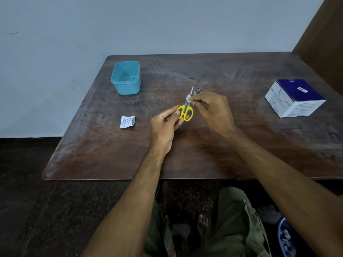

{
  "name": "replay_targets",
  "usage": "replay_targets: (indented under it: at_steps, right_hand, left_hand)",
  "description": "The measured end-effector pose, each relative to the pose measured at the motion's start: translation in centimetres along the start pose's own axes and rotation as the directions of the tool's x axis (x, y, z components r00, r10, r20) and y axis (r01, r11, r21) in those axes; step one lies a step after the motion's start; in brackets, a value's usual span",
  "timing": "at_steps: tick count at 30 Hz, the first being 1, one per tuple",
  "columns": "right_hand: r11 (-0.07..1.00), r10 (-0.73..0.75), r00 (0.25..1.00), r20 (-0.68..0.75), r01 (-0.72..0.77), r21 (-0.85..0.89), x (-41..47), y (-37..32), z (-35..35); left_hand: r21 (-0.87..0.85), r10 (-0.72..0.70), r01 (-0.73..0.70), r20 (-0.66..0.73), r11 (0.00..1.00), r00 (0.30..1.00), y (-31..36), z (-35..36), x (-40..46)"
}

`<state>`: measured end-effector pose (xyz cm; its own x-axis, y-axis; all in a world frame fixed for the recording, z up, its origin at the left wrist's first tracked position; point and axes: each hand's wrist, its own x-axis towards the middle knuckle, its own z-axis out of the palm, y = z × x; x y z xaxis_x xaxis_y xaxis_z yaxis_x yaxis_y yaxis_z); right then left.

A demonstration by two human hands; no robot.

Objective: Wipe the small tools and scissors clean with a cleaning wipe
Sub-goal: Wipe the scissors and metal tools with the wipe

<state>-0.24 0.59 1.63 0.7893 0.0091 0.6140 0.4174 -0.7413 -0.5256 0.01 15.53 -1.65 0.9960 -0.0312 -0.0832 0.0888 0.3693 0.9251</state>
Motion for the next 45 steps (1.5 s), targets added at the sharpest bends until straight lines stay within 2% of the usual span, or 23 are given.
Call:
replay_targets:
  at_steps: [3, 7, 9, 14, 17, 20, 24, 29, 38, 40, 43, 45]
  right_hand:
    - [0.999, 0.006, 1.0, 0.004, -0.006, -0.044, 0.9, 0.0, 0.2]
    - [0.992, -0.062, 0.984, 0.167, 0.079, -0.1, 0.2, 0.0, 0.1]
    - [0.974, -0.082, 0.973, 0.215, 0.124, -0.191, 0.0, 0.1, -0.4]
    - [0.853, -0.136, 0.965, 0.223, 0.228, -0.469, 0.2, -1.1, 0.2]
    - [0.749, -0.093, 0.946, 0.31, 0.271, -0.605, -0.7, -2.4, 1.4]
    - [0.676, -0.07, 0.96, 0.271, 0.245, -0.695, 0.0, -2.9, 1.3]
    - [0.708, 0.175, 0.94, 0.293, 0.086, -0.701, 1.2, -2.5, 0.9]
    - [0.661, 0.063, 0.975, 0.211, 0.118, -0.741, -1.0, -3.6, 2.0]
    - [0.633, -0.012, 0.952, 0.306, 0.244, -0.734, -0.6, -2.9, 0.7]
    - [0.653, -0.091, 0.944, 0.318, 0.298, -0.697, -1.0, -2.8, 0.7]
    - [0.616, -0.234, 0.925, 0.299, 0.379, -0.69, -2.4, -2.6, 1.1]
    - [0.621, -0.253, 0.93, 0.267, 0.368, -0.692, -2.3, -2.2, 0.8]
  left_hand:
    - [-0.004, -0.002, 0.002, -0.009, 1.0, 1.0, 0.0, 0.0, -0.1]
    - [-0.003, 0.013, -0.013, -0.039, 1.0, 0.999, -0.1, 0.1, 0.0]
    - [0.025, 0.026, -0.025, -0.038, 0.999, 0.999, -0.2, 0.3, -0.1]
    - [0.043, 0.044, -0.043, -0.03, 0.998, 0.999, -0.5, 0.3, -0.1]
    - [0.029, 0.05, -0.049, -0.029, 0.998, 0.998, -0.5, 0.2, -0.1]
    - [0.033, 0.062, -0.061, -0.017, 0.998, 0.998, -0.5, 0.4, -0.2]
    - [0.044, 0.064, -0.063, -0.012, 0.997, 0.998, -0.6, 0.5, -0.2]
    - [0.045, 0.084, -0.081, -0.053, 0.996, 0.995, -0.9, 0.3, 0.0]
    - [0.057, 0.086, -0.082, -0.076, 0.995, 0.993, -1.1, 0.6, 0.1]
    - [0.046, 0.086, -0.083, -0.085, 0.996, 0.993, -1.1, 0.6, 0.0]
    - [0.04, 0.103, -0.1, -0.081, 0.994, 0.991, -1.1, 0.4, 0.1]
    - [0.036, 0.103, -0.101, -0.071, 0.994, 0.992, -1.1, 0.5, 0.1]
